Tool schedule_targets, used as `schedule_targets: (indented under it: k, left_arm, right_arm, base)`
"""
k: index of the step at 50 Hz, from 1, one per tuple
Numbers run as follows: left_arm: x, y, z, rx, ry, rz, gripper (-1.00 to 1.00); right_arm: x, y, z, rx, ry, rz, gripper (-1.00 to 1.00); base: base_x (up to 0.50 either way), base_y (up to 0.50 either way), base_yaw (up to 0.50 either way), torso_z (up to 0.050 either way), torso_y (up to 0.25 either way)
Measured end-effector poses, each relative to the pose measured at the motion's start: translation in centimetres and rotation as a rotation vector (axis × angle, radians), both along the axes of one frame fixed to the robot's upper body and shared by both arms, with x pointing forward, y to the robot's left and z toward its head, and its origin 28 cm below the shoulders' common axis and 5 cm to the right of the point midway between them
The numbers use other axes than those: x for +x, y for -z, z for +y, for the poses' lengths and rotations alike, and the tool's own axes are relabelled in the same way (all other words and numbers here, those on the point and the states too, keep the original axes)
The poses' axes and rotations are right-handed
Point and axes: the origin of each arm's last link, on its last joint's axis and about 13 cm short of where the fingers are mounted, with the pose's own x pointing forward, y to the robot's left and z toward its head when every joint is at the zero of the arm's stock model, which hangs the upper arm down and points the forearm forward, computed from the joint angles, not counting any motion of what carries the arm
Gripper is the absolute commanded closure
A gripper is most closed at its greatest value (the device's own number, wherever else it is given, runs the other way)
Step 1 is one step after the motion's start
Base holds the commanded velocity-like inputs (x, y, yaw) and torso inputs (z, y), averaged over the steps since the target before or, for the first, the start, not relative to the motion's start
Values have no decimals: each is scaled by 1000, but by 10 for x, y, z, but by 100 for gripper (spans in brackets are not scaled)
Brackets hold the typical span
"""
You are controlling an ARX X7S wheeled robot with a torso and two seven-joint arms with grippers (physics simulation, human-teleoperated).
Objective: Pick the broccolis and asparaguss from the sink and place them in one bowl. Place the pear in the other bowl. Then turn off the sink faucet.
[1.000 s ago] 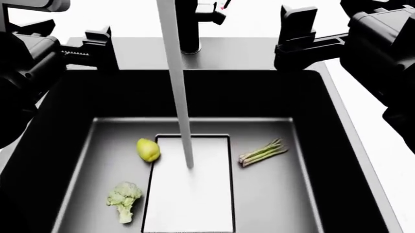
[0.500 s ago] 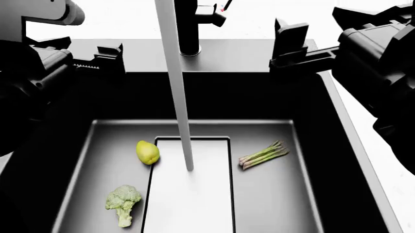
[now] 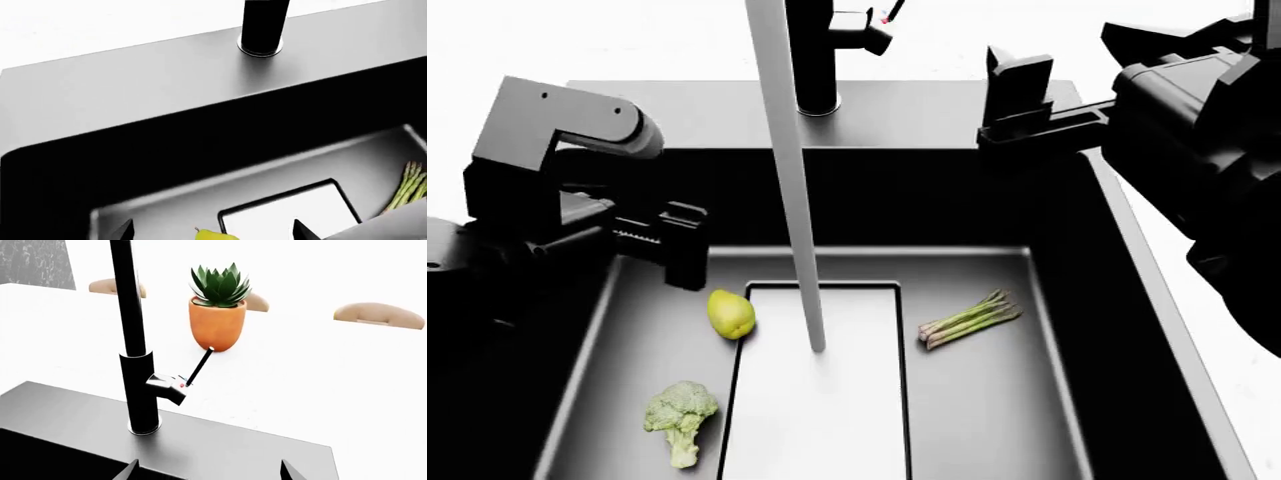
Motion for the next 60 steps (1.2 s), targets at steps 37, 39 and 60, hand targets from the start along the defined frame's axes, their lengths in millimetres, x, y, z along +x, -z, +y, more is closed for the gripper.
schedule_targets:
  k: [37, 39, 60]
  left_arm:
    - [-11, 64, 2, -28, -45, 416, -100]
    - [-13, 67, 3, -28, -51, 431, -100]
    - [-24, 91, 10, -31, -104, 537, -100]
  right_arm:
    - [13, 11, 0, 1, -16, 30, -100]
    - [14, 12, -1, 2, -17, 31, -100]
    - [16, 19, 0, 10, -26, 39, -100]
  base:
    - [0, 0, 0, 0, 0]
    - [0, 0, 0, 0, 0]
    - [0, 0, 0, 0, 0]
